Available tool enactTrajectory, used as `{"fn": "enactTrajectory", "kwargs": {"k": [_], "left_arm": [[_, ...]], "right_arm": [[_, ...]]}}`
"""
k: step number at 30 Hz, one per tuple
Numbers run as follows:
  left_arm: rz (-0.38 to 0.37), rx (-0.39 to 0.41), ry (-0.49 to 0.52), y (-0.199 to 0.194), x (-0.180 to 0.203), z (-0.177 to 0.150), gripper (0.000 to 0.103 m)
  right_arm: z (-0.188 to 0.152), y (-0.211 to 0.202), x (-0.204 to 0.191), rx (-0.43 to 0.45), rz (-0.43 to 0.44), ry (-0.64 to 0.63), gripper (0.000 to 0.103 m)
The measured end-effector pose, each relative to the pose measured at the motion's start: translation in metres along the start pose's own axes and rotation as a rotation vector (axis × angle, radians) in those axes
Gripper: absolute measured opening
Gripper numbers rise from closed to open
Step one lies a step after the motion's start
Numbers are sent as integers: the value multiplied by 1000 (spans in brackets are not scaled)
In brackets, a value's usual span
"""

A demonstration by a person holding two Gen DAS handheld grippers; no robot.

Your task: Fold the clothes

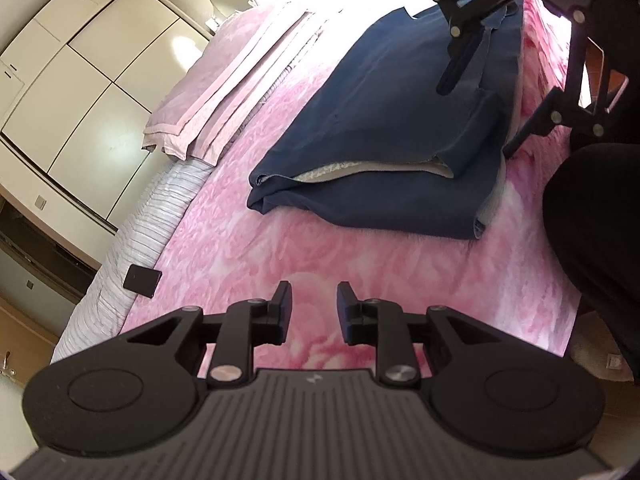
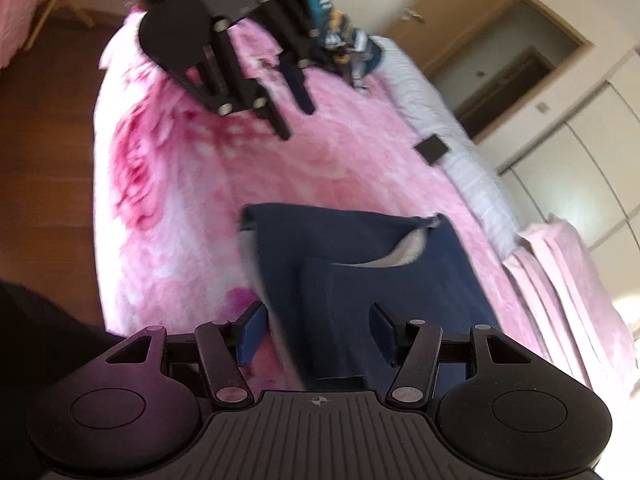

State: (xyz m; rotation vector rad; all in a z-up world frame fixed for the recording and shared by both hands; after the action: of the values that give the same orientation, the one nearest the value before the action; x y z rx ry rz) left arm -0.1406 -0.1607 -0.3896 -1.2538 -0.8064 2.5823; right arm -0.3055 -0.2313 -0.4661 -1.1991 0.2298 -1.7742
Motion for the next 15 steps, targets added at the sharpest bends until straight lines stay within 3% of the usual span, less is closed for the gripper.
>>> {"fn": "enactTrajectory", "kwargs": {"k": [15], "left_arm": [[-12,22,69,12,-1,9,27]], "right_arm": [[1,21,-7,-44,-56,-152,55]]}}
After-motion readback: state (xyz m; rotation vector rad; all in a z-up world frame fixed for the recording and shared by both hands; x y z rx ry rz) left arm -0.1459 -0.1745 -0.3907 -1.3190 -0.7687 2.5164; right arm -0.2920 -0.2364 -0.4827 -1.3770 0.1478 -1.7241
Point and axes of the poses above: each gripper's, at about its wrist camera, not at the fingertips, and y roughly the way its jaws point, x to its right, z to its top, the point moved 2 cm from there along y, roughly the way its jaws point, and after that the axes turned 3 degrees about -x, right-handed, at the moved point
